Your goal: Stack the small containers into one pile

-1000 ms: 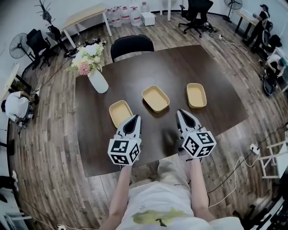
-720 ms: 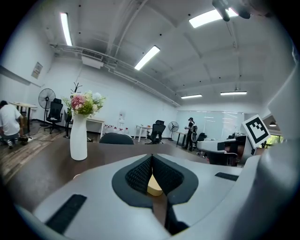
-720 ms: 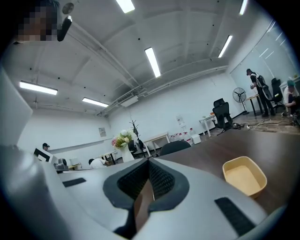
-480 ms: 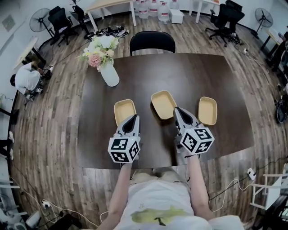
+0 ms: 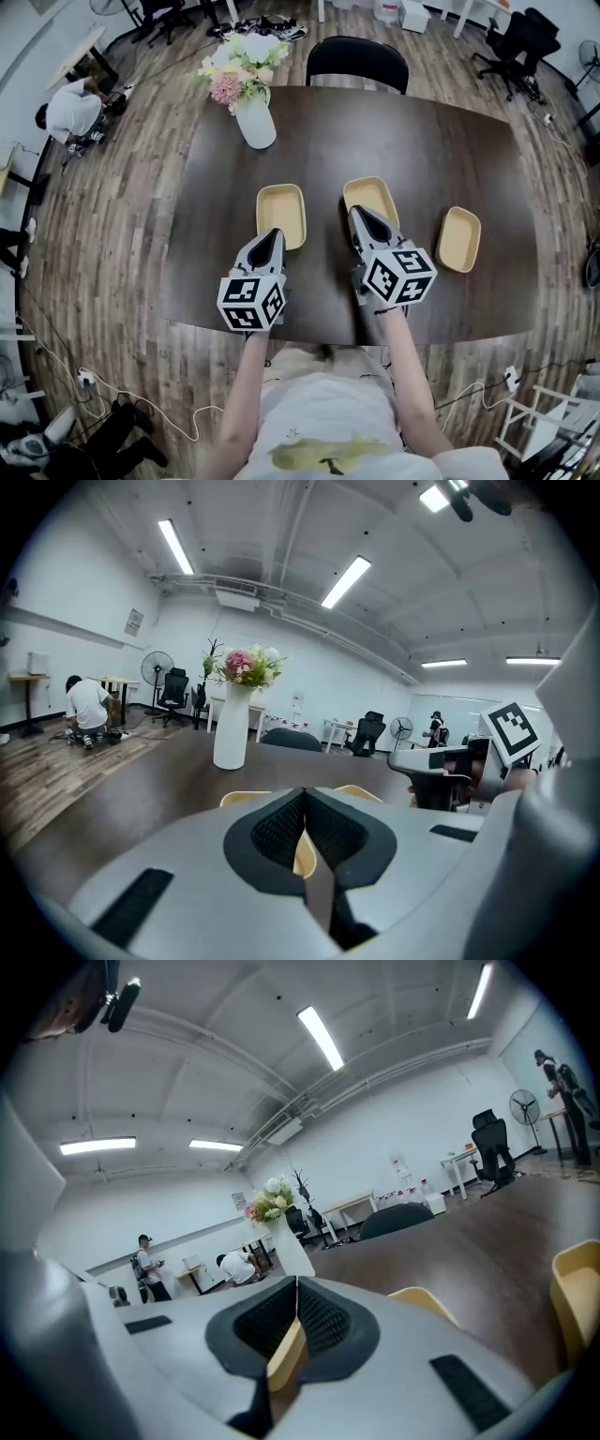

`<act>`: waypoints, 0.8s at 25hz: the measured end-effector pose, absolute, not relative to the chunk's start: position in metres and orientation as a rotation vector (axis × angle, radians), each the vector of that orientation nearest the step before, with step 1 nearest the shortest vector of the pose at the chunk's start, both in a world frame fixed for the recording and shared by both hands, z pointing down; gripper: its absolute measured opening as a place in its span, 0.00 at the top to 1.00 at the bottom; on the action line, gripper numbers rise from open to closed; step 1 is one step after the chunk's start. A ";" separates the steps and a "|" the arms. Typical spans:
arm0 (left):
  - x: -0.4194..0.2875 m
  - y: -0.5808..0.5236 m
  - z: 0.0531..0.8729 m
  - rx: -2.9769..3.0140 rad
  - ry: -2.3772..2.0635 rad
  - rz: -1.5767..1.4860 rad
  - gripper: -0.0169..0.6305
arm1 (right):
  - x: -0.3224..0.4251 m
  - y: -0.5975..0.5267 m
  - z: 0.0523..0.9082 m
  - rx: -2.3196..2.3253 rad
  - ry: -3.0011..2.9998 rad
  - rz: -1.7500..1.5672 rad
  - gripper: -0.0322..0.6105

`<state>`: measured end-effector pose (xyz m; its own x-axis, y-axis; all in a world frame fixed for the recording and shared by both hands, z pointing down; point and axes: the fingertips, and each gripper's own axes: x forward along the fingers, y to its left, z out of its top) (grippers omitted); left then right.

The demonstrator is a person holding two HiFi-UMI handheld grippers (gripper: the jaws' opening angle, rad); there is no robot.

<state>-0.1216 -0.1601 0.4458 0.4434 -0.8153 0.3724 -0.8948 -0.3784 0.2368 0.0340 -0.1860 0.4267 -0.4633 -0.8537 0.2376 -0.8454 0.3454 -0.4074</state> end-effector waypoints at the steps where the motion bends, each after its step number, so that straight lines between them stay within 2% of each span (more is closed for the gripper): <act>1: -0.126 -0.162 0.448 2.289 -1.451 0.276 0.94 | 0.026 -0.190 0.432 -1.596 2.573 -0.794 0.91; 11: -0.151 -0.177 0.476 2.218 -1.460 0.310 0.94 | -0.046 -0.219 0.507 -1.563 2.716 -1.056 0.91; 12: -0.153 -0.177 0.479 2.211 -1.459 0.312 0.94 | -0.050 -0.221 0.513 -1.568 2.713 -1.082 0.89; 14: -0.158 -0.177 0.484 2.196 -1.456 0.316 0.94 | -0.057 -0.223 0.523 -1.571 2.707 -1.132 0.80; 20: -0.165 -0.179 0.496 2.170 -1.441 0.323 0.94 | -0.073 -0.227 0.557 -1.633 2.737 -1.253 0.71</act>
